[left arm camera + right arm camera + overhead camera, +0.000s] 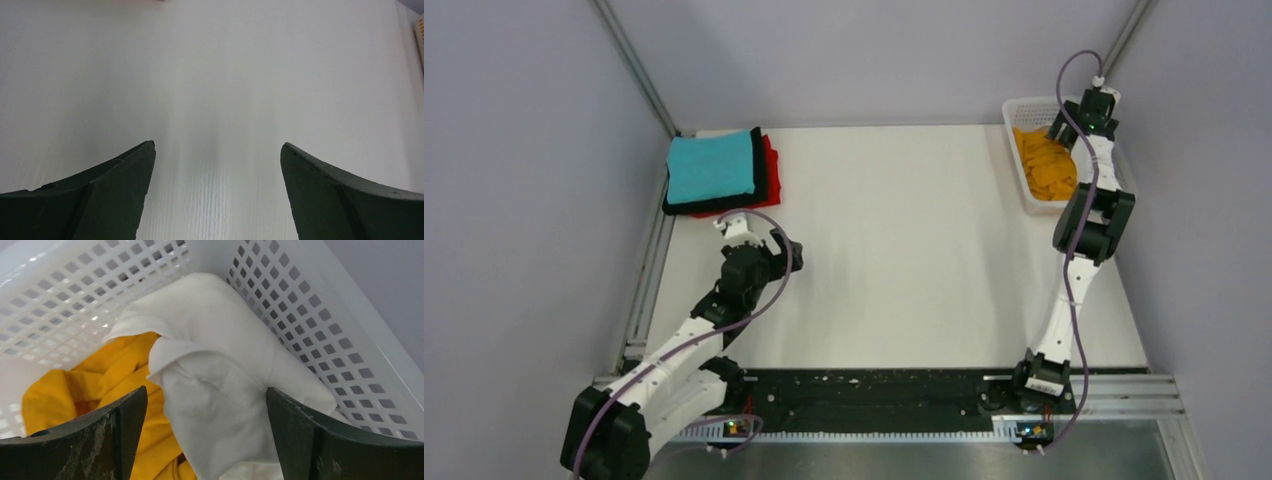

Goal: Fold and stack the t-shirts
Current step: Grab crumpled tshirt from bin with the right arm

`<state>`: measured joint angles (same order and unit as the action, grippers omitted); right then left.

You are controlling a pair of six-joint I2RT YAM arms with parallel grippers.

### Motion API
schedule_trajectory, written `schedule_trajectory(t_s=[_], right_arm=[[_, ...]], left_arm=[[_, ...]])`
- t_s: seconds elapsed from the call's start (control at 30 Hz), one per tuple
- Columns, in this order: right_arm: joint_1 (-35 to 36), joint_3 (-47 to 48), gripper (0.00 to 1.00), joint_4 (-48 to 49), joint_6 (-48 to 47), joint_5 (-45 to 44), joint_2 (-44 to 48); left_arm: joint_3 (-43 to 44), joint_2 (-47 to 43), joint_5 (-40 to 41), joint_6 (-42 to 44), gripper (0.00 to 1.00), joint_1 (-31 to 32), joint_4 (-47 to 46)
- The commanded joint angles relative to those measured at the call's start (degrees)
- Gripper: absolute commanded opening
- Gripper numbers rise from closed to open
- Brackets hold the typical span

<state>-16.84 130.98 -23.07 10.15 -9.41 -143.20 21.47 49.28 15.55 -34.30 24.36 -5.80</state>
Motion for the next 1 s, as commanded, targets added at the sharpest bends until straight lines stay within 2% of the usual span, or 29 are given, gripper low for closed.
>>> schedule_trajectory(t_s=[0.0, 0.1, 0.17, 0.23, 0.3, 0.43, 0.7, 0.97], right_arm=[[-1.0, 2.7, 0.86, 7.3, -0.4, -1.0, -0.7], [-1.0, 3.1, 0.81, 9.7, 0.4, -0.4, -1.6], [-1.1, 3.2, 0.69, 10.6, 0.5, -0.3, -1.7], [-1.0, 3.1, 0.53, 10.8, 0.6, -0.4, -1.5], [-1.1, 2.4, 0.32, 11.1, 0.6, 0.1, -0.7], [-1.3, 2.1, 0.00, 11.2, 0.3, 1.8, 1.9], [-1.2, 1.5, 0.00, 11.2, 1.2, 5.5, 14.1], [-1.3, -2.8, 0.00, 20.6, 1.2, 6.6, 30.5]], left_arm=[[2.7, 1.3, 0.6, 1.0, 0.99, -0.1, -3.4], [3.2, 2.6, 0.8, 1.1, 0.99, 0.0, -3.4], [3.7, 3.5, 0.8, 1.2, 0.99, 0.0, -3.3], [4.1, 4.1, 0.7, 1.2, 0.99, 0.0, -3.0], [4.4, 4.5, 0.6, 1.3, 0.99, 0.0, -2.8], [4.7, 4.3, 0.2, 1.4, 0.99, 0.0, -1.8], [5.1, 2.3, -0.6, 1.3, 0.99, 0.0, 0.2], [4.9, -0.1, -1.0, 0.6, 0.99, 0.0, 1.7]])
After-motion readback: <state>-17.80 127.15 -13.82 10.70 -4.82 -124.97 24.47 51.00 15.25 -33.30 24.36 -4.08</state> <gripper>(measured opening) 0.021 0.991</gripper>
